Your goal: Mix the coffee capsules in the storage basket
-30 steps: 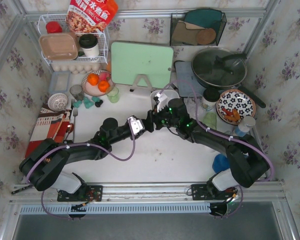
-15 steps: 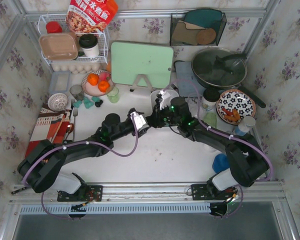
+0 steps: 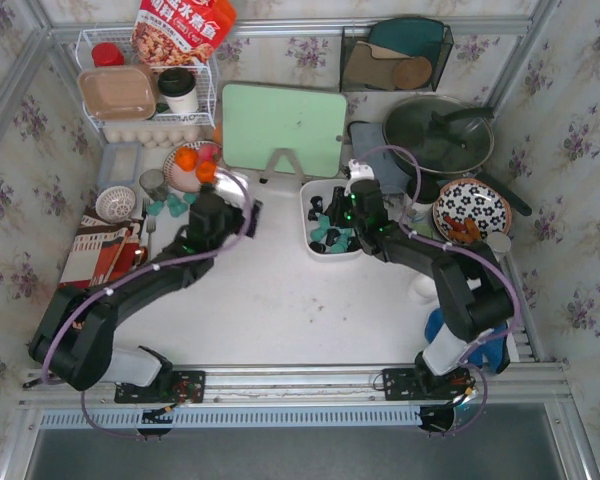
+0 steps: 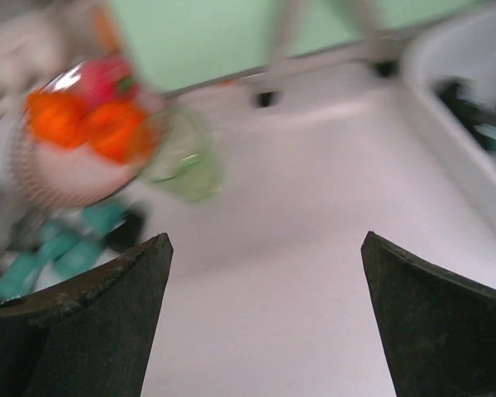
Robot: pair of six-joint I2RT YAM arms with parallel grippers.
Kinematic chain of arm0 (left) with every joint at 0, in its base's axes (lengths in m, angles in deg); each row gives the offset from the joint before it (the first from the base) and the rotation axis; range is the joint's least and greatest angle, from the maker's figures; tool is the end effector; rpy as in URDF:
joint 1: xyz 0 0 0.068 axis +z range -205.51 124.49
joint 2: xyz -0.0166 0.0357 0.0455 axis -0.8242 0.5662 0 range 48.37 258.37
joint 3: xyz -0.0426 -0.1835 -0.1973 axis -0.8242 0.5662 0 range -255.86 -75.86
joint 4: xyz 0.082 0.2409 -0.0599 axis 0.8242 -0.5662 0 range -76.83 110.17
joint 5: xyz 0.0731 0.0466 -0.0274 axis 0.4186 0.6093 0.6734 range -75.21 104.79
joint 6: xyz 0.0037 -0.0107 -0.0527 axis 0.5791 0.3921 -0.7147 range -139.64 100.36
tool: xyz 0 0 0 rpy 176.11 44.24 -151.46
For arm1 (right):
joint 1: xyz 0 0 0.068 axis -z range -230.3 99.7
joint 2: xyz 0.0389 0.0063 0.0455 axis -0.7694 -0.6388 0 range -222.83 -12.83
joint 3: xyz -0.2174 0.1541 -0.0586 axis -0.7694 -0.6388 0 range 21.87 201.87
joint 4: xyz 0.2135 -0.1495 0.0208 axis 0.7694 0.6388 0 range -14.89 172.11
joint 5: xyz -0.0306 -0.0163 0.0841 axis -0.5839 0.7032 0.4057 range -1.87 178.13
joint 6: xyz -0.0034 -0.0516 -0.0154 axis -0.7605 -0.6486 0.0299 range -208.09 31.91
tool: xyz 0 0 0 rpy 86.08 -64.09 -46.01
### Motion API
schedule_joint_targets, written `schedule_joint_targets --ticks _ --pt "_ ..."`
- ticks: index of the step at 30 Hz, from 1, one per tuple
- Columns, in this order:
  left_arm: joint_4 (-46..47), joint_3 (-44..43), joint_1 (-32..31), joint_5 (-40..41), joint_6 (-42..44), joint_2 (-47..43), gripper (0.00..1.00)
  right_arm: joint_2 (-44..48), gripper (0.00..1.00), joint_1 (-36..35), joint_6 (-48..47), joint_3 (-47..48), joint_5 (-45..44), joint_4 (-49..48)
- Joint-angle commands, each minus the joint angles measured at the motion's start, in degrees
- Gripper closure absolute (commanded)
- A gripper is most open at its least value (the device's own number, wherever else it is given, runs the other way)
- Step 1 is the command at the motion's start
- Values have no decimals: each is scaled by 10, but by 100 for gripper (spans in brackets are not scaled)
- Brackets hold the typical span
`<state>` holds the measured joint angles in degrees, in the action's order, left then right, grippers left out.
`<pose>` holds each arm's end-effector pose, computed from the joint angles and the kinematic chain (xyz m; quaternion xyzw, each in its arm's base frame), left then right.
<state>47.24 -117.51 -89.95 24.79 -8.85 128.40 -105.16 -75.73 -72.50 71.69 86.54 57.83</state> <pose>0.2597 -0.1705 0.2471 0.2452 0.7325 -0.0634 0.6319 0.3175 0.1498 0.2092 -0.0650 0.8419 0.1767 0.5057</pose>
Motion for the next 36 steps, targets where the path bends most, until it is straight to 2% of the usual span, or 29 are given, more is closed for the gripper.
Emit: schedule_joint_targets --ticks 1,3,5,12,16,21,26,36 --pt "-214 -69 90 108 -191 5 1 -65 68 3 -37 45 -76 -8" --pt "-287 -100 137 99 -244 35 1 -98 60 3 -41 66 -88 -10" --pt "-312 -118 168 93 -266 57 1 -125 50 4 -48 89 -107 -8" --pt "-384 -198 224 61 -298 157 1 -191 30 14 -86 163 -127 36" --pt "-404 -228 245 33 -312 193 1 -174 28 15 -93 173 -115 62" --pt "-433 -269 269 -29 -319 229 3 -100 29 10 -89 136 -70 56" --pt "-455 -313 295 -70 -325 263 6 -26 31 -17 -99 88 -32 17" --pt "-502 -421 303 -87 -326 346 11 38 32 -37 -74 23 39 -68"
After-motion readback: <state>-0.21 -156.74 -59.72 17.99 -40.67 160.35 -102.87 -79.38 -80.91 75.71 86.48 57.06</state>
